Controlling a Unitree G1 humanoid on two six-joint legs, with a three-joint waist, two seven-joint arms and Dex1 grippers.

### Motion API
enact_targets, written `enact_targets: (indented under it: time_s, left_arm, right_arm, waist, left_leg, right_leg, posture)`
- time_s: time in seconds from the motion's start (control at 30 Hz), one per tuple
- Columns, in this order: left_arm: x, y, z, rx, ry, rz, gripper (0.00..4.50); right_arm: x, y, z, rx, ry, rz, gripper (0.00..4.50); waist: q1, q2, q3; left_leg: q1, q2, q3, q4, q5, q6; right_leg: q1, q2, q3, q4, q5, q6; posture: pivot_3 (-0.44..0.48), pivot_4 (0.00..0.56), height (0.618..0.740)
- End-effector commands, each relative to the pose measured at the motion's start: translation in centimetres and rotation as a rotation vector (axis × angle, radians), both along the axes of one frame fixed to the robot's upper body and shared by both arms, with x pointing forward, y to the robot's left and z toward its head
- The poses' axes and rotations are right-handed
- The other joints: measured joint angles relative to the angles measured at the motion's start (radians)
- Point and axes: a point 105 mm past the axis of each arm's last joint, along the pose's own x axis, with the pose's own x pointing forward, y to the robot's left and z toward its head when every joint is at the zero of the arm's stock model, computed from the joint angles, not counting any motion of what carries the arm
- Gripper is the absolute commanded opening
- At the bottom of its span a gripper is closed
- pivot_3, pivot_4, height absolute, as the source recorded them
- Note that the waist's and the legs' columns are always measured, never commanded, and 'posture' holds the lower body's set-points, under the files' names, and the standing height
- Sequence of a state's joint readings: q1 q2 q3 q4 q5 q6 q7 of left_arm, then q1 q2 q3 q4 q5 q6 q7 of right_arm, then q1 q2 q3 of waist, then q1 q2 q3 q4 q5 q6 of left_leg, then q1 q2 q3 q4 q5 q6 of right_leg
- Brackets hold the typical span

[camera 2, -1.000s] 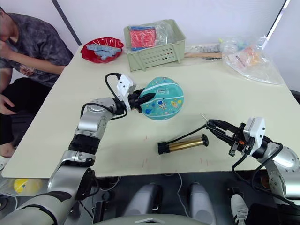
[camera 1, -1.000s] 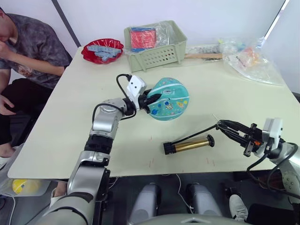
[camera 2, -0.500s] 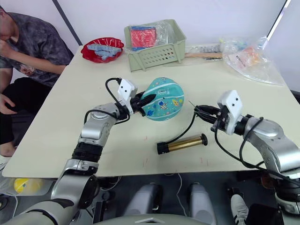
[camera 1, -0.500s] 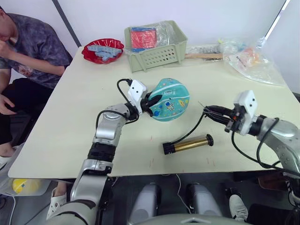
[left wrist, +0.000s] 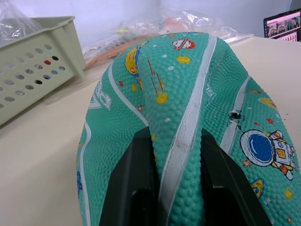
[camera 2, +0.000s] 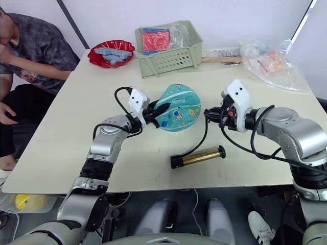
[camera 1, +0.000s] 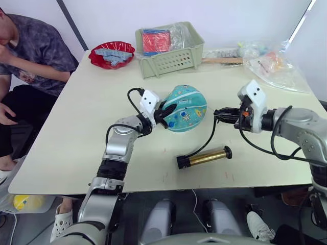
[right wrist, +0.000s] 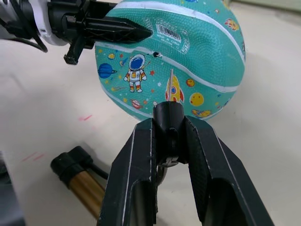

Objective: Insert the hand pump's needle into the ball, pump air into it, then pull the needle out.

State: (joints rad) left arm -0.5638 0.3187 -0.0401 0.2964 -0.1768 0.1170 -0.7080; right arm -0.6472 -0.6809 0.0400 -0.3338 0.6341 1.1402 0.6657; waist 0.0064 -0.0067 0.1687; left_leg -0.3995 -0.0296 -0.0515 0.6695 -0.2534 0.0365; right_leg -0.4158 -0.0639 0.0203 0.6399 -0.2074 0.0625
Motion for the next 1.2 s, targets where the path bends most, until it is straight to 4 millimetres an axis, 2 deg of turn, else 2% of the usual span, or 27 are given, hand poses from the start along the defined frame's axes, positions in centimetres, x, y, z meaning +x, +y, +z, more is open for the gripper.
enact_targets:
  time_s: [0.03,0.4,0.63,0.8,1.2]
  left_arm:
    - [-0.4,-0.4,2.3,-0.013,-0.121,-0.019,0.38]
    - [-0.5,-1.1,1.4,0.006,-0.135,-0.031,0.36]
    - [-0.6,-1.4,0.7,0.012,-0.135,-0.035,0.33]
    - [-0.5,-1.4,0.5,0.013,-0.133,-0.032,0.33]
    - [-0.9,-1.6,-0.1,0.024,-0.131,-0.038,0.33]
  right_arm:
    - [0.1,0.7,0.8,-0.001,0.043,0.011,0.37]
    - [0.9,1.9,1.6,-0.057,0.209,0.001,0.37]
    - [2.2,2.8,1.9,-0.09,0.283,-0.034,0.37]
    - [2.7,3.6,2.4,-0.11,0.315,-0.029,0.37]
    - [3.4,4.9,1.8,-0.174,0.349,0.0,0.37]
  waist:
    - [0.0,0.0,0.0]
    - [0.0,0.0,0.0]
    - [-0.002,0.0,0.0]
    - [-0.004,0.0,0.0]
    - [-0.01,0.0,0.0]
  left_leg:
    - [0.0,0.0,0.0,0.0,0.0,0.0]
    - [-0.002,0.0,-0.001,0.0,0.0,0.0]
    - [-0.002,-0.001,-0.001,-0.001,0.0,0.0]
    - [-0.002,-0.001,-0.001,-0.001,0.0,0.0]
    - [-0.002,-0.001,-0.002,-0.001,0.0,0.0]
  right_leg:
    - [0.0,0.0,0.0,0.0,0.0,0.0]
    - [-0.002,-0.001,-0.001,0.0,0.0,0.0]
    - [-0.002,-0.001,-0.001,0.0,0.0,0.0]
    - [-0.002,-0.001,-0.002,0.0,0.0,0.0]
    - [-0.002,-0.001,-0.002,0.0,0.0,0.0]
  posture:
    - [0.0,0.15,0.738]
    - [0.0,0.15,0.738]
    - [0.0,0.15,0.738]
    - [0.0,0.15,0.738]
    - [0.0,0.15,0.738]
